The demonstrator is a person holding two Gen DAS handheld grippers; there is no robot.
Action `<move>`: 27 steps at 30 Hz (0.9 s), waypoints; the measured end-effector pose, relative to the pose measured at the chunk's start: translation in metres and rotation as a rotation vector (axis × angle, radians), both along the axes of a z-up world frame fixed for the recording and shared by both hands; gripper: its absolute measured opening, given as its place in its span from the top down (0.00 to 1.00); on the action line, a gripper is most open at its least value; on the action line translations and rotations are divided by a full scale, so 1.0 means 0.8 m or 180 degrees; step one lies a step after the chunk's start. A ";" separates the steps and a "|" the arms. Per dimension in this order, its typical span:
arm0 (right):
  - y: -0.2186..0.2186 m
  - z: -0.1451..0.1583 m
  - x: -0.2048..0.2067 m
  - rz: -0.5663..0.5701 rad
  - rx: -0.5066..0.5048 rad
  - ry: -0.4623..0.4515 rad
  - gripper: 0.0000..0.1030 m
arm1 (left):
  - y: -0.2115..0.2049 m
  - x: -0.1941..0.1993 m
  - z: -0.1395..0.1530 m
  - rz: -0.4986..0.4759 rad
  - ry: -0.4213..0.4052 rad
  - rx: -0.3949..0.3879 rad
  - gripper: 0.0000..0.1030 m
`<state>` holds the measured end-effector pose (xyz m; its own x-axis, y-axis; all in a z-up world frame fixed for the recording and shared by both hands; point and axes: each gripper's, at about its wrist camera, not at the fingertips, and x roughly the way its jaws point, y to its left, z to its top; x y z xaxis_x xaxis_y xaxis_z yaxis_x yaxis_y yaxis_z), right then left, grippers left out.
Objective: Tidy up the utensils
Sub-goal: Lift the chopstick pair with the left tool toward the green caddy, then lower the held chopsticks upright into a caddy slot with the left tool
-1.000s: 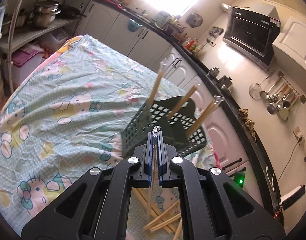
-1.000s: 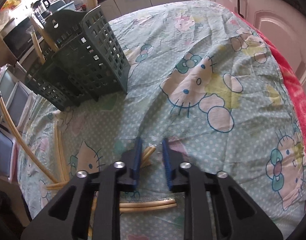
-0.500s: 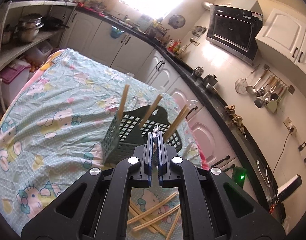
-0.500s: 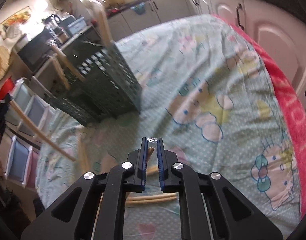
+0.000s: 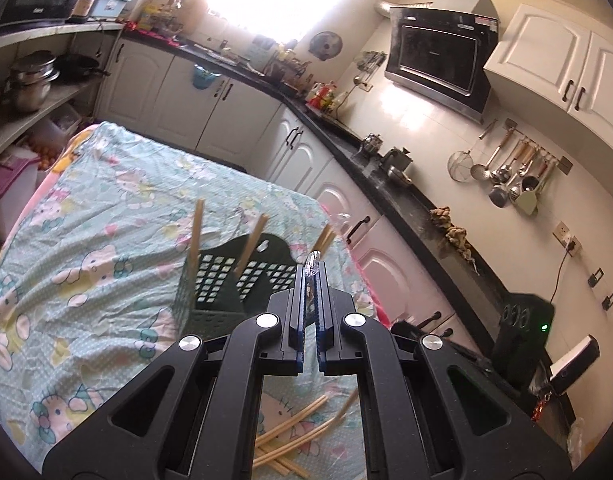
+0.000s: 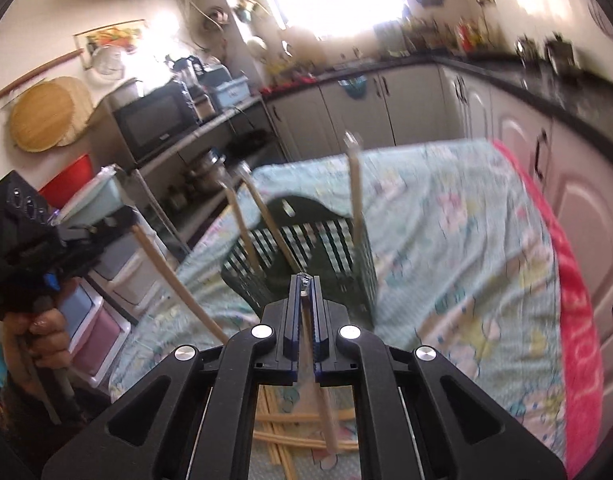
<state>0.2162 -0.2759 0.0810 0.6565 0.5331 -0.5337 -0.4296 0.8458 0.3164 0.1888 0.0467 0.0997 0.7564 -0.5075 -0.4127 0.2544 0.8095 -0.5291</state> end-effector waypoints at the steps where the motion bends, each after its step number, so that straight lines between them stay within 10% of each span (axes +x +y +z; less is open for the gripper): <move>1: 0.004 0.011 -0.001 0.0023 0.0001 -0.0076 0.95 | -0.002 0.000 0.004 -0.0017 -0.0019 -0.0001 0.98; 27: 0.033 0.137 0.020 0.0012 0.0049 -0.1178 0.95 | -0.045 0.026 0.102 -0.0127 -0.0574 0.0115 0.98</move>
